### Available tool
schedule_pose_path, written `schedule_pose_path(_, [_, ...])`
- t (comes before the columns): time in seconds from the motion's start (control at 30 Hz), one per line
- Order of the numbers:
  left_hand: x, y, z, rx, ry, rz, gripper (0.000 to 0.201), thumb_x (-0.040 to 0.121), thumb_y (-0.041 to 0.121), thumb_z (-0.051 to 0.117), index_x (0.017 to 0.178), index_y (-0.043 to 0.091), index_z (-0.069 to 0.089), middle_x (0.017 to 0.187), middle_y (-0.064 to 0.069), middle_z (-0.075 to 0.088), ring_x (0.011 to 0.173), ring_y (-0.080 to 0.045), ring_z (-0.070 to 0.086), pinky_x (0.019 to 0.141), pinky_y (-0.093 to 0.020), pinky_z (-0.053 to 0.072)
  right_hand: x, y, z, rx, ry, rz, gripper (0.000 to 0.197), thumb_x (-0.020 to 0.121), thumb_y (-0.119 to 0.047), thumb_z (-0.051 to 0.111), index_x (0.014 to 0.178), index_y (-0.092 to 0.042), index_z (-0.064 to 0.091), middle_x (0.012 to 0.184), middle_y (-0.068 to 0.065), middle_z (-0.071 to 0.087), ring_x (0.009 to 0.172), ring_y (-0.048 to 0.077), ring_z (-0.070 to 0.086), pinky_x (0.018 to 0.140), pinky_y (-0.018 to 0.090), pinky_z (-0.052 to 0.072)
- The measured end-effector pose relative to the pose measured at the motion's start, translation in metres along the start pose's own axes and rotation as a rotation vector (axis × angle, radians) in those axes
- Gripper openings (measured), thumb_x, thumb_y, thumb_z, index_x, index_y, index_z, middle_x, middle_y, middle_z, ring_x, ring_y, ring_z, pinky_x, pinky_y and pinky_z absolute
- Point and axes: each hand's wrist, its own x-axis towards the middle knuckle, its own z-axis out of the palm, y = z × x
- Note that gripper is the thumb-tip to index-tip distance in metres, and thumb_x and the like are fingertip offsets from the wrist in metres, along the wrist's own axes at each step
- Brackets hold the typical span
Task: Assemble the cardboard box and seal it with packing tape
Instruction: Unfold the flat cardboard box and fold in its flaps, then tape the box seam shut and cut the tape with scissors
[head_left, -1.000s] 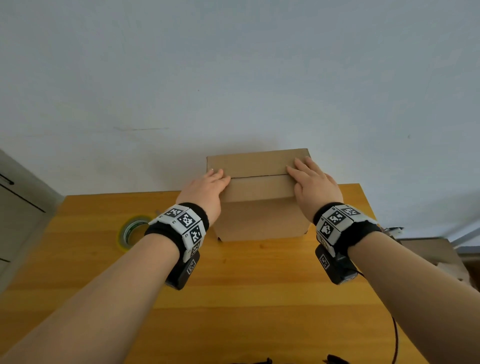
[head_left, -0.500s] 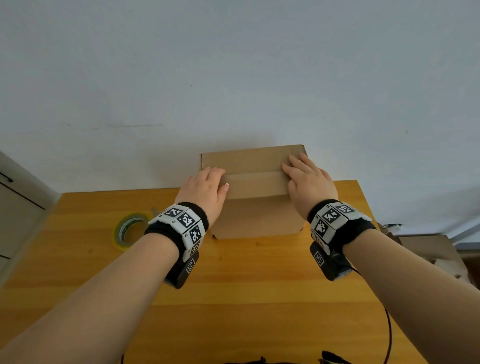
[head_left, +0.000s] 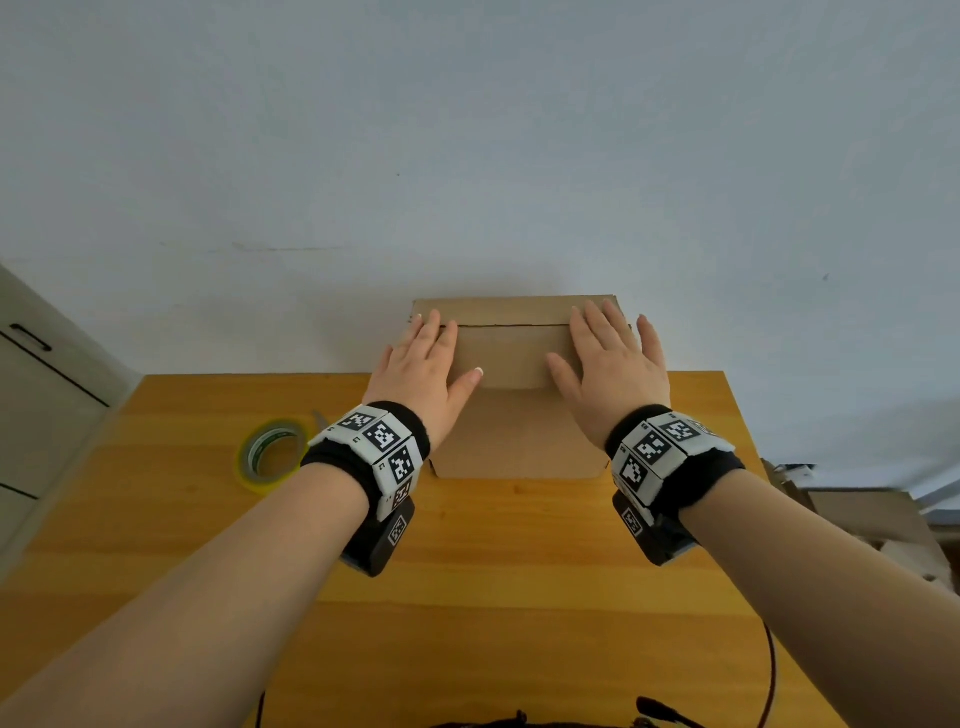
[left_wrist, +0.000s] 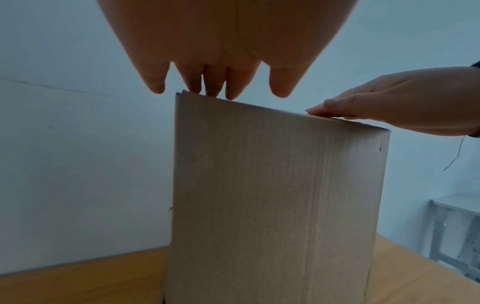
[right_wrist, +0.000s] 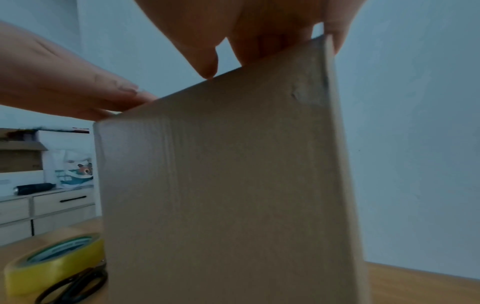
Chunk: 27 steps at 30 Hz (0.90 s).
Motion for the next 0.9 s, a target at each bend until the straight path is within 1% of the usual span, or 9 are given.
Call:
schedule_pose_path(0.17, [-0.006, 0.003, -0.006, -0.059, 0.088, 0.014, 0.063, 0.095, 0.046, 0.027, 0.148, 0.018, 0.006, 0.157, -0.003, -0.003, 0.144, -0.017, -0.002, 0.118, -0.04, 0.009, -0.005, -0.018, -0.009, 0.065, 0.077, -0.113, 0.058, 0.097, -0.044, 0.025, 0.148, -0.017, 0.015, 0.157, 0.001, 0.011, 0.145, 0.015, 0.0, 0.115, 0.033, -0.009])
schedule_pose_path(0.27, [-0.013, -0.003, -0.009, -0.119, 0.175, 0.007, 0.06, 0.096, 0.04, 0.031, 0.147, 0.017, 0.01, 0.157, -0.003, 0.001, 0.144, -0.017, 0.0, 0.117, -0.038, 0.011, -0.009, -0.035, -0.008, 0.178, 0.154, -0.217, 0.053, 0.096, -0.03, 0.038, 0.145, -0.013, 0.026, 0.154, 0.004, 0.022, 0.144, 0.018, 0.008, 0.115, 0.03, -0.004])
schedule_pose_path(0.37, [-0.024, -0.015, -0.013, -0.182, 0.219, -0.054, 0.057, 0.097, 0.034, 0.032, 0.147, 0.016, 0.012, 0.156, -0.002, 0.006, 0.144, -0.016, 0.003, 0.116, -0.032, 0.01, -0.013, -0.053, -0.002, 0.319, 0.24, -0.3, 0.045, 0.088, -0.015, 0.05, 0.133, -0.008, 0.047, 0.139, 0.01, 0.046, 0.133, 0.026, 0.036, 0.112, 0.035, 0.024])
schedule_pose_path(0.43, [-0.035, -0.029, -0.013, -0.213, 0.23, -0.136, 0.054, 0.098, 0.031, 0.033, 0.147, 0.014, 0.014, 0.156, -0.003, 0.01, 0.144, -0.017, 0.006, 0.115, -0.031, 0.009, -0.015, -0.069, 0.002, 0.365, 0.305, -0.375, 0.036, 0.084, -0.014, 0.048, 0.117, -0.008, 0.06, 0.115, 0.01, 0.06, 0.109, 0.028, 0.054, 0.094, 0.036, 0.044])
schedule_pose_path(0.47, [-0.041, -0.037, -0.012, -0.227, 0.236, -0.177, 0.053, 0.098, 0.028, 0.033, 0.146, 0.014, 0.017, 0.155, -0.004, 0.013, 0.143, -0.017, 0.008, 0.115, -0.031, 0.01, -0.017, -0.077, 0.004, 0.395, 0.316, -0.413, 0.034, 0.083, -0.016, 0.045, 0.109, -0.009, 0.065, 0.105, 0.009, 0.063, 0.098, 0.027, 0.057, 0.084, 0.035, 0.046])
schedule_pose_path(0.53, [-0.052, -0.055, -0.007, -0.255, 0.232, -0.268, 0.05, 0.098, 0.024, 0.035, 0.145, 0.013, 0.022, 0.153, -0.007, 0.019, 0.142, -0.019, 0.014, 0.115, -0.033, 0.014, -0.017, -0.093, 0.009, 0.479, 0.28, -0.496, 0.031, 0.084, -0.016, 0.042, 0.097, -0.01, 0.069, 0.093, 0.007, 0.063, 0.087, 0.024, 0.057, 0.075, 0.031, 0.046])
schedule_pose_path(0.67, [-0.072, -0.092, 0.006, -0.328, 0.197, -0.424, 0.046, 0.095, 0.015, 0.039, 0.141, 0.011, 0.032, 0.146, -0.009, 0.034, 0.136, -0.022, 0.028, 0.112, -0.034, 0.025, -0.018, -0.123, 0.031, 0.573, 0.11, -0.56, 0.022, 0.083, -0.008, 0.049, 0.09, -0.008, 0.07, 0.09, 0.007, 0.065, 0.087, 0.026, 0.059, 0.075, 0.034, 0.051])
schedule_pose_path(0.8, [-0.08, -0.131, 0.024, -0.361, 0.058, -0.522, 0.043, 0.096, 0.012, 0.04, 0.139, 0.013, 0.036, 0.142, -0.01, 0.039, 0.132, -0.023, 0.034, 0.108, -0.034, 0.03, -0.017, -0.145, 0.056, 0.543, -0.057, -0.502, 0.02, 0.087, -0.007, 0.05, 0.094, -0.009, 0.069, 0.095, 0.006, 0.064, 0.093, 0.023, 0.057, 0.078, 0.029, 0.047])
schedule_pose_path(0.9, [-0.075, -0.161, 0.038, -0.342, -0.039, -0.532, 0.043, 0.095, 0.011, 0.042, 0.138, 0.013, 0.037, 0.142, -0.009, 0.04, 0.13, -0.024, 0.038, 0.106, -0.036, 0.034, -0.011, -0.163, 0.073, 0.494, -0.164, -0.427, 0.023, 0.09, -0.009, 0.046, 0.097, -0.01, 0.068, 0.099, 0.005, 0.062, 0.094, 0.022, 0.056, 0.079, 0.031, 0.049])
